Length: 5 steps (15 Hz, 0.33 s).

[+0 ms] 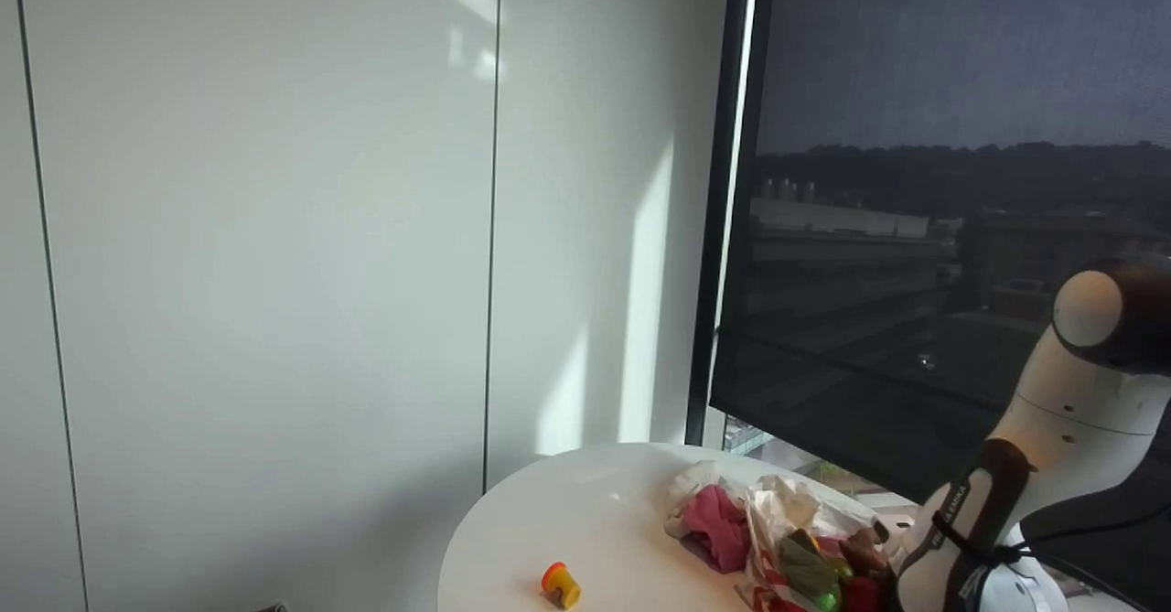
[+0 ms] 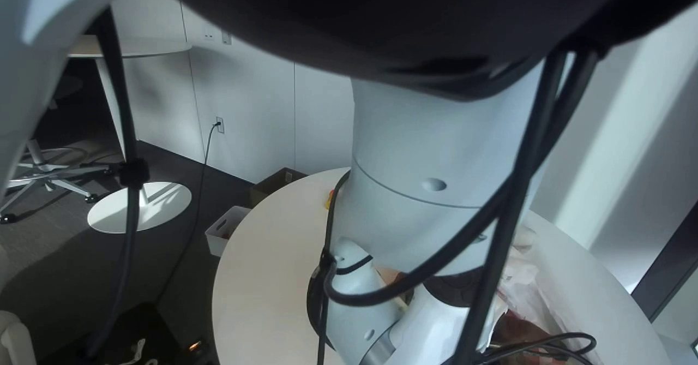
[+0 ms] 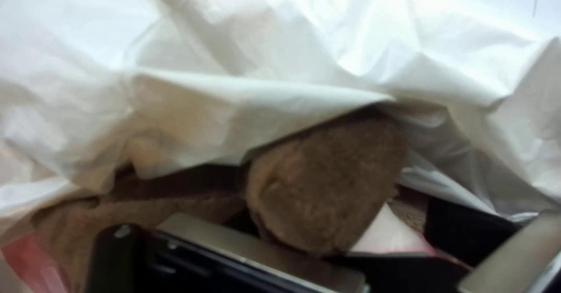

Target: Put the items, which are on the table, inside the plastic

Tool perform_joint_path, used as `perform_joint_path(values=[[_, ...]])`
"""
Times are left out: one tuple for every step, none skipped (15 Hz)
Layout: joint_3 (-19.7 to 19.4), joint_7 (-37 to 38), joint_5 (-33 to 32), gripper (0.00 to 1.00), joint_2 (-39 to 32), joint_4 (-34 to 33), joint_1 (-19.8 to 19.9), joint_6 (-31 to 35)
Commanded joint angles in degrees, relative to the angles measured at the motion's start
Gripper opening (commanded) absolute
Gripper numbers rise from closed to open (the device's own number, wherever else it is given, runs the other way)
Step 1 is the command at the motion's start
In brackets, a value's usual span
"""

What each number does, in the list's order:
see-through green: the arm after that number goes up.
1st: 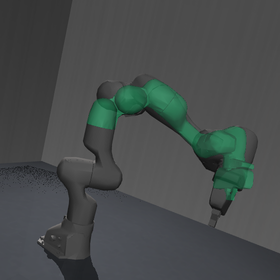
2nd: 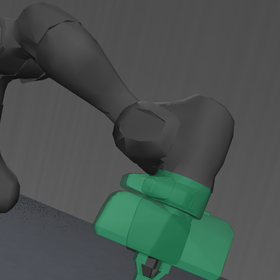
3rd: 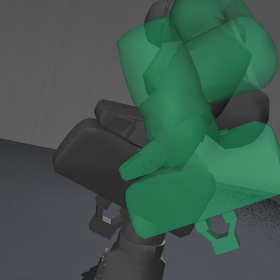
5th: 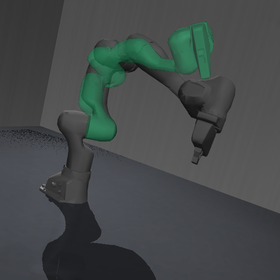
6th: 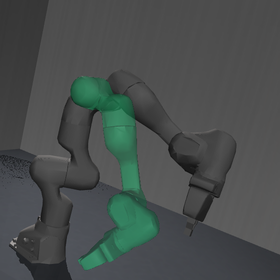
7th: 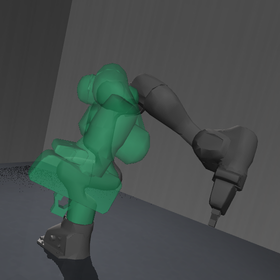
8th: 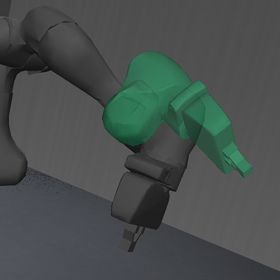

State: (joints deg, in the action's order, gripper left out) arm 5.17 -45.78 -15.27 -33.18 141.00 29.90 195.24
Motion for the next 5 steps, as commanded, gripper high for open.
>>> perform_joint_path(values=[[0.5,5.6,-6.7,1.00,-3.4,-0.4,1.5,4.1],[0.9,7.4,-8.0,1.00,-4.1,-0.6,2.1,5.7],[-2.3,8.0,-8.3,1.00,-0.9,-0.3,-1.0,2.7],[-2.6,9.0,-9.4,1.00,-1.0,-0.3,-0.9,3.2],[-3.0,9.4,-10.0,1.00,-0.9,-0.3,-1.1,3.2]])
